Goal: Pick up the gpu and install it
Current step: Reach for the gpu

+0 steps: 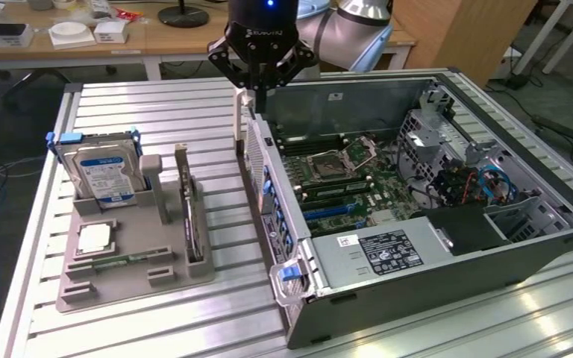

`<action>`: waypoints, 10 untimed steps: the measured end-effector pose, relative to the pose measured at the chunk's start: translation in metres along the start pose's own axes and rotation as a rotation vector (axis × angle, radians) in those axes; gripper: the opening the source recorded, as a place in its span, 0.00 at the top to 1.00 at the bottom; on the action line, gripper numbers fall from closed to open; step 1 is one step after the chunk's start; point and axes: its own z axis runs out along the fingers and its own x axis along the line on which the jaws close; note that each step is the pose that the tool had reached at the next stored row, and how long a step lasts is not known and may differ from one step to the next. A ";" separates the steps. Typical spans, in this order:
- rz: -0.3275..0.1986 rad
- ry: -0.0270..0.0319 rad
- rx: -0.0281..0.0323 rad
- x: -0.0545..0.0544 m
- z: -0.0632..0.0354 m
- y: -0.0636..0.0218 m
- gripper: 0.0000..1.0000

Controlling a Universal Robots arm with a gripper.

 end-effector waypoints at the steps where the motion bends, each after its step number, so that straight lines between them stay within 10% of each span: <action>1: 0.000 0.0000 0.0000 0.001 0.0000 -0.0001 0.90; 10: 0.000 0.0000 0.0000 0.007 -0.0002 -0.0005 0.90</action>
